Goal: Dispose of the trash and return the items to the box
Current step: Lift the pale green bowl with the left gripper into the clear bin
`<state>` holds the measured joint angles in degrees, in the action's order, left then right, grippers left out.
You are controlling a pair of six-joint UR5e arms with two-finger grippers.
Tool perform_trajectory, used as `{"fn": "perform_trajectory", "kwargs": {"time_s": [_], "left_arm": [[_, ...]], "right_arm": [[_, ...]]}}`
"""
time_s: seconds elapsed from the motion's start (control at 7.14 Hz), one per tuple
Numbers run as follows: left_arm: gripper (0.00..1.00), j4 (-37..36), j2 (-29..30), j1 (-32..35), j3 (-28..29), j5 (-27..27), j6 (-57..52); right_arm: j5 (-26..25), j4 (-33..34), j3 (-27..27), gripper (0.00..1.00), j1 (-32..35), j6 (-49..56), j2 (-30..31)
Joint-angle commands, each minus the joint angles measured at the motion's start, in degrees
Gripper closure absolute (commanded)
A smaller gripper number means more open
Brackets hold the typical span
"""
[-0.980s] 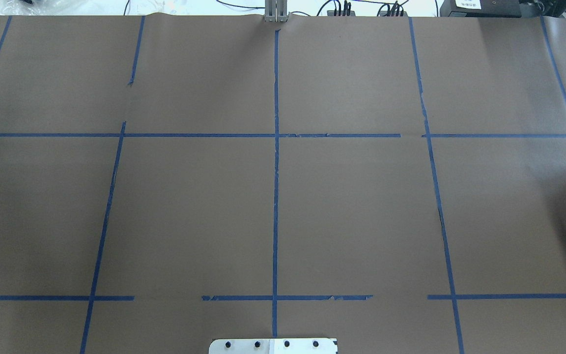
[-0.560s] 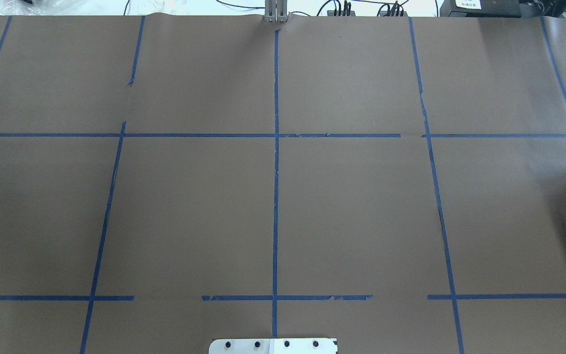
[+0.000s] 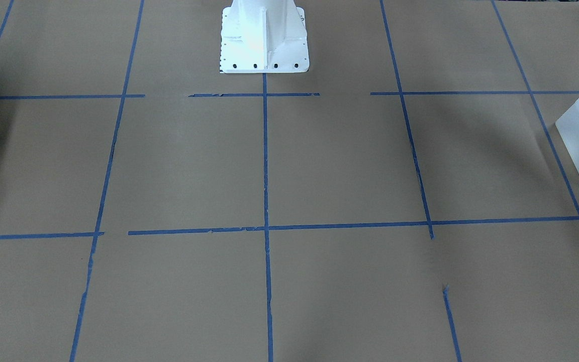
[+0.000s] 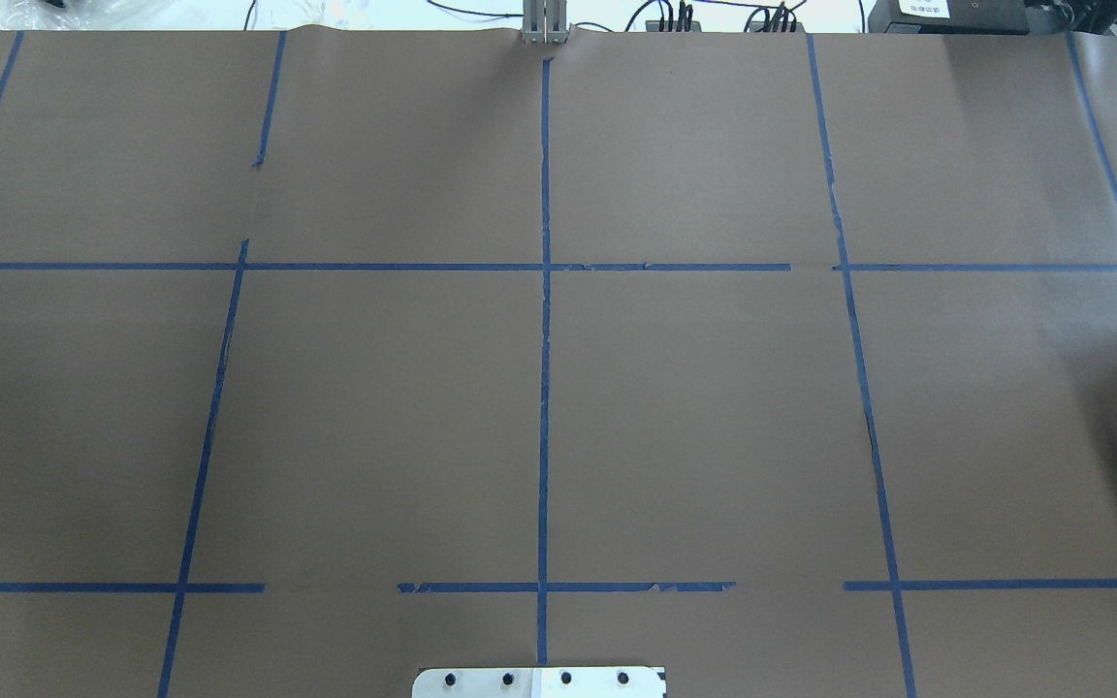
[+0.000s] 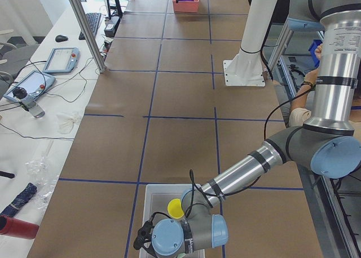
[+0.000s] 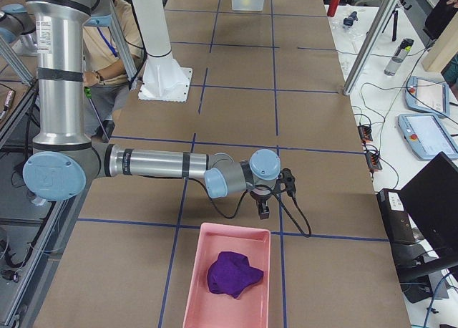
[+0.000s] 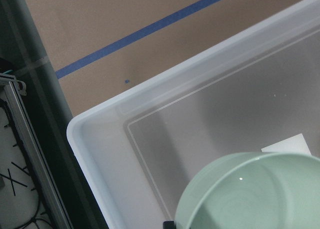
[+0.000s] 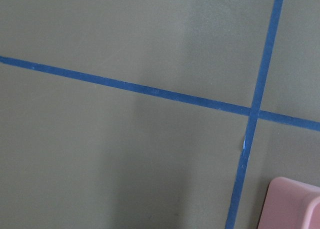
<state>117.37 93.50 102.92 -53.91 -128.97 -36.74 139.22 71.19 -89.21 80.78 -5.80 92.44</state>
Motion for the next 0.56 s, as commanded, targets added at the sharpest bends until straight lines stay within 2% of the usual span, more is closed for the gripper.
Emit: {"fn": "perform_trajectory", "kwargs": {"time_s": [0.0, 0.14, 0.42], "left_arm": [[1.0, 0.0, 0.0, 0.1, -0.1, -0.1, 0.6], [0.01, -0.1, 0.0, 0.3, -0.2, -0.1, 1.9], [0.0, 0.0, -0.5, 0.4, -0.8, -0.8, 5.0]], "right_arm": [[0.0, 0.0, -0.1, 0.0, 0.0, 0.0, 0.0], [0.1, 0.0, -0.1, 0.0, 0.0, -0.1, 0.0], [0.3, -0.1, -0.4, 0.0, 0.0, -0.2, 0.0]]}}
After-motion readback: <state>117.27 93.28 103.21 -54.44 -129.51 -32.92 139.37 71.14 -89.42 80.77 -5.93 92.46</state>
